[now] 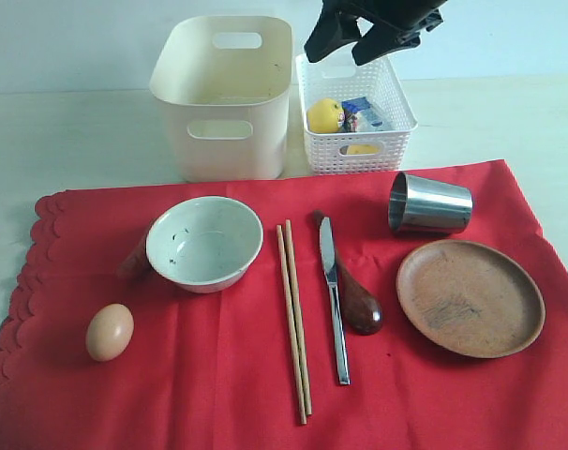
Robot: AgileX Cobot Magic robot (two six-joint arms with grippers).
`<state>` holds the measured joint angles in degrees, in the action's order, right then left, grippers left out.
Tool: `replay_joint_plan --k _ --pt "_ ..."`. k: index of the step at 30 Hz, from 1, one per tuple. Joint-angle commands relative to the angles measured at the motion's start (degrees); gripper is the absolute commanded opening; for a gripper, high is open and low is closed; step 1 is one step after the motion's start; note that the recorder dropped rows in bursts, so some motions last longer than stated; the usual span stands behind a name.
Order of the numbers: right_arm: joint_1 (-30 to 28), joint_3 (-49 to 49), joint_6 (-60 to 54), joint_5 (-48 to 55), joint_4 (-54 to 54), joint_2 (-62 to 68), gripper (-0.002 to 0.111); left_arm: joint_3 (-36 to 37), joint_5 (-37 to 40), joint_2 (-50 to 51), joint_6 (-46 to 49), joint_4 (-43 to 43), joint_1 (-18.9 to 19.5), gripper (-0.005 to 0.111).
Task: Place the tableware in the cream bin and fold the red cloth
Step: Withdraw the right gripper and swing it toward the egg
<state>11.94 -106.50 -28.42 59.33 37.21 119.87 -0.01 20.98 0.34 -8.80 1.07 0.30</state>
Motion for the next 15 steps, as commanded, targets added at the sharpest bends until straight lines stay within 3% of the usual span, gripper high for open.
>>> replay_joint_plan --k 1,8,15 --pt "0.0 -0.4 2.1 3.7 -0.3 -2.2 0.070 0.0 -0.7 -0.3 -0.1 0.0 -0.2 0.000" --pt "4.2 -0.4 3.2 7.2 -4.7 -4.1 0.070 0.0 -0.7 -0.3 -0.1 0.0 -0.2 0.000" --pt "12.2 -0.4 4.7 8.2 -12.8 -5.2 0.070 0.0 -0.7 -0.3 -0.1 0.0 -0.2 0.000"
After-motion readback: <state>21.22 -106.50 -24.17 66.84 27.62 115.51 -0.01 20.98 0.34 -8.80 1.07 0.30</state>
